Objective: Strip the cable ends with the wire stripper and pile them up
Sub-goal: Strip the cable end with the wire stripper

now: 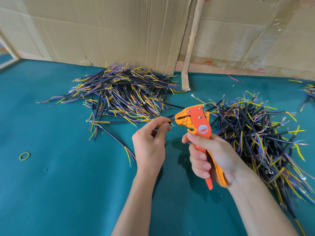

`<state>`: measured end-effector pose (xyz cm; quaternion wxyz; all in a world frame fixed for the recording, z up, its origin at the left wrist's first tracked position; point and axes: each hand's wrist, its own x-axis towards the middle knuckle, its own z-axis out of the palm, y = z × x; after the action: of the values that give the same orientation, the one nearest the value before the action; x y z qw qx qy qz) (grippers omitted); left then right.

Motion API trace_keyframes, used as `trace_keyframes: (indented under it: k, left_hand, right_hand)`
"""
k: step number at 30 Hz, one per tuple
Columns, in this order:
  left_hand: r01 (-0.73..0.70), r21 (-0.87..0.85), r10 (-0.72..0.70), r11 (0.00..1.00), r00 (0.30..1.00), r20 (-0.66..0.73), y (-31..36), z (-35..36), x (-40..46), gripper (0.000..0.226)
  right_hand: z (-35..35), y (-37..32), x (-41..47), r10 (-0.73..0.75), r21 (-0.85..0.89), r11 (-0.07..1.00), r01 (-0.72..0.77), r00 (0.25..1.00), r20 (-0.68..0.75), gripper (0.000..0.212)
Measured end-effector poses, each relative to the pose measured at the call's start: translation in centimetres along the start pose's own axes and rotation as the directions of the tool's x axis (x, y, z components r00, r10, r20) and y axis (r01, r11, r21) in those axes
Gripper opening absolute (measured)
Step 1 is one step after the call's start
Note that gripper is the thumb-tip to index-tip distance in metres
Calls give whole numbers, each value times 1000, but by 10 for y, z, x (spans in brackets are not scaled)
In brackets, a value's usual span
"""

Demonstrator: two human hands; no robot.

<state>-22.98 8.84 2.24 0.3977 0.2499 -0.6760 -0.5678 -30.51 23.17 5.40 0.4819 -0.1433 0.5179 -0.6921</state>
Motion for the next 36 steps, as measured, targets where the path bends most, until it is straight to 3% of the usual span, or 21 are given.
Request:
trace_keyframes:
  k: [3, 7, 15, 22, 29, 36]
  left_hand:
    - [0, -16, 0, 1000, 1000, -6, 1, 0, 0, 39]
    - [-9, -12, 9, 1000, 1000, -12, 2, 2, -1, 37]
    - [-9, -18, 8, 1000, 999, -54, -1, 0, 0, 37]
    - [-7, -10, 7, 1000, 997, -74, -1, -1, 1, 37]
    - [-5, 19, 6, 1000, 998, -63, 0, -1, 1, 39]
    - [-6, 28, 8, 1000, 998, -55, -1, -1, 0, 40]
  right_hand:
    - [-2, 2, -1, 3, 19, 1000, -4, 999, 49, 23]
    - [-10, 5, 1, -13, 81, 997, 5, 996, 93, 46]
    - [-26, 2, 4, 13, 97, 995, -13, 1000, -3, 62]
    - [-20, 4, 2, 85, 113, 989, -91, 995, 55, 47]
    - [-11, 3, -3, 70, -31, 997, -67, 994, 87, 41]
    - [-9, 2, -4, 20, -76, 997, -15, 998, 64, 20]
